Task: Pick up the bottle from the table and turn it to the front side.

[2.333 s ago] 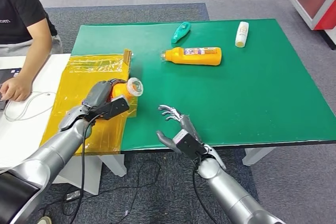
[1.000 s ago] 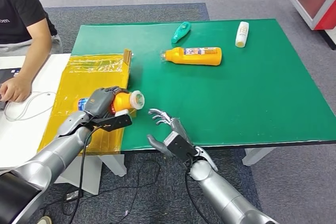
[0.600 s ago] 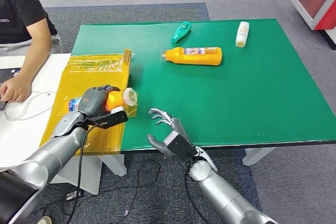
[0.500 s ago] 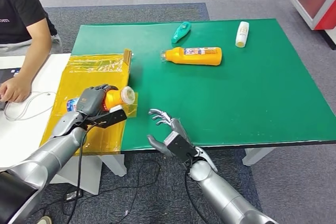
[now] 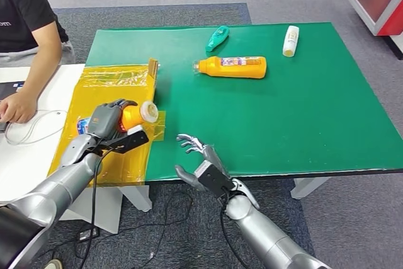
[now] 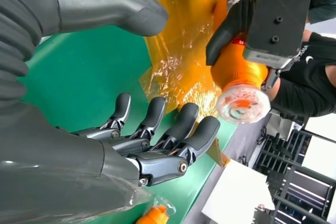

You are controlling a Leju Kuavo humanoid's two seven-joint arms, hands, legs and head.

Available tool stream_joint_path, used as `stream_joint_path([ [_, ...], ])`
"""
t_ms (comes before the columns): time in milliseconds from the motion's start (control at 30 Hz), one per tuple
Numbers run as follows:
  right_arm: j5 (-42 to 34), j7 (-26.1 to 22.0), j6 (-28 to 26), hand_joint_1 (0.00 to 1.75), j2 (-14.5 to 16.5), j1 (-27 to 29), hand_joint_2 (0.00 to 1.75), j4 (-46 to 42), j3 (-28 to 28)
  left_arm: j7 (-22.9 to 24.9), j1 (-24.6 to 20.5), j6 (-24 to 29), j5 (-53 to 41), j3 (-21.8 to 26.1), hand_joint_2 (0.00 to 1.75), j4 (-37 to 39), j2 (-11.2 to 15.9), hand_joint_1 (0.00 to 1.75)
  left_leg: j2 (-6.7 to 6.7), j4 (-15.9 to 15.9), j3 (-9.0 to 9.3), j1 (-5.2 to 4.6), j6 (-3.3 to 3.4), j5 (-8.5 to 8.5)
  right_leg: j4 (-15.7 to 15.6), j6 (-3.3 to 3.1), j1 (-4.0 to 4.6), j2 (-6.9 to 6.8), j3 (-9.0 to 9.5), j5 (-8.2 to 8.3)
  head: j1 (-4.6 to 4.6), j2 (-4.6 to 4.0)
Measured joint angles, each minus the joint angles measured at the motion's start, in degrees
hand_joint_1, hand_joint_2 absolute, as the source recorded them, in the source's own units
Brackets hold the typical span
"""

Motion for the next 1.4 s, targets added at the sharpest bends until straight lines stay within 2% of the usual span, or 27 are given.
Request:
stream_joint_path([
  [200, -0.6, 0.0, -0.3, 1.75, 0.3, 0.0, 1.75, 0.5, 0.4, -4.2, 0.6, 3.3, 1.6, 1.5, 1.75, 0.0, -0.5, 1.75, 0.00, 0.0, -0.07, 0.00, 0.00, 0.00, 0.0, 0.00, 0.00, -0.01, -0.07, 0.00, -0.01, 0.00],
  [433, -0.7, 0.0, 0.0, 1.75, 0.7, 0.0, 1.75, 1.0, 1.3, -4.9, 0.7, 4.4, 1.5, 2.2, 1.75, 0.0, -0.8, 1.75, 0.00, 0.0, -0.13, 0.00, 0.00, 0.00, 0.0, 0.00, 0.00, 0.00, -0.13, 0.00, 0.00, 0.00],
  [467, -0.7, 0.0, 0.1, 1.75, 0.7, 0.0, 1.75, 1.0, 1.3, -4.8, 0.7, 4.4, 1.5, 2.2, 1.75, 0.0, -0.8, 1.70, 0.00, 0.0, -0.14, 0.00, 0.00, 0.00, 0.0, 0.00, 0.00, -0.01, -0.14, 0.00, -0.01, 0.00],
  [500, -0.7, 0.0, 0.1, 1.75, 0.8, 0.0, 1.75, 1.0, 1.3, -4.7, 0.7, 4.5, 1.5, 2.3, 1.75, 0.1, -0.8, 1.50, 0.00, 0.0, -0.15, 0.00, 0.00, 0.00, 0.0, 0.00, 0.00, -0.01, -0.14, 0.00, -0.01, 0.00],
  [600, -0.8, 0.0, 0.0, 1.75, 0.9, 0.0, 1.75, 1.1, 1.4, -4.1, 0.8, 4.9, 1.5, 2.8, 1.75, 0.2, -0.9, 0.28, 0.00, 0.0, -0.16, 0.00, 0.00, 0.00, 0.0, 0.00, 0.00, 0.00, -0.16, 0.00, 0.00, 0.00],
  [633, -0.9, 0.0, 0.0, 1.75, 0.9, 0.0, 1.75, 1.2, 1.4, -3.9, 0.8, 5.2, 1.6, 2.9, 1.75, 0.2, -0.9, 0.04, 0.00, 0.0, -0.16, 0.00, 0.00, 0.00, 0.0, 0.00, 0.00, 0.00, -0.16, 0.00, 0.00, 0.00],
  [667, -0.9, 0.0, -0.1, 1.75, 0.9, 0.0, 1.75, 1.2, 1.4, -3.8, 0.9, 5.5, 1.6, 3.0, 1.75, 0.3, -0.9, 0.00, 0.00, 0.0, -0.16, 0.00, 0.00, 0.00, 0.0, 0.00, 0.00, -0.01, -0.16, 0.00, 0.01, 0.00],
  [900, -1.5, 0.0, -0.5, 1.75, 1.0, 0.0, 1.75, 1.4, 1.4, -3.0, 0.9, 8.2, 1.2, 3.6, 1.75, 0.4, -1.0, 0.00, -0.01, 0.0, -0.16, 0.00, 0.00, 0.01, 0.0, 0.00, 0.00, -0.01, -0.15, 0.00, -0.01, 0.00],
  [1000, -1.8, 0.0, -0.5, 1.75, 1.0, 0.0, 1.75, 1.7, 1.5, -2.0, 1.1, 8.5, -3.2, 5.1, 1.75, -0.4, -0.7, 0.00, -0.01, 0.0, -0.15, 0.00, 0.00, 0.02, 0.0, 0.00, 0.00, -0.01, -0.14, 0.01, 0.00, 0.00],
  [1167, -2.4, 0.0, -0.4, 1.75, 1.1, 0.0, 1.75, 2.1, 2.0, -4.0, 2.3, 8.5, -17.1, 13.8, 1.75, -3.6, -0.9, 0.00, 0.00, 0.0, -0.15, 0.00, 0.01, 0.02, 0.0, 0.00, 0.00, -0.01, -0.14, 0.01, 0.01, 0.00],
  [1400, -2.6, 0.0, -0.2, 1.75, 1.1, -0.1, 1.75, 2.4, 2.7, -8.2, 2.6, 8.5, -21.9, 23.4, 1.75, -4.9, -2.4, 0.00, -0.01, 0.0, -0.15, 0.00, 0.01, 0.02, 0.0, 0.00, 0.00, -0.01, -0.14, 0.01, -0.01, 0.00],
])
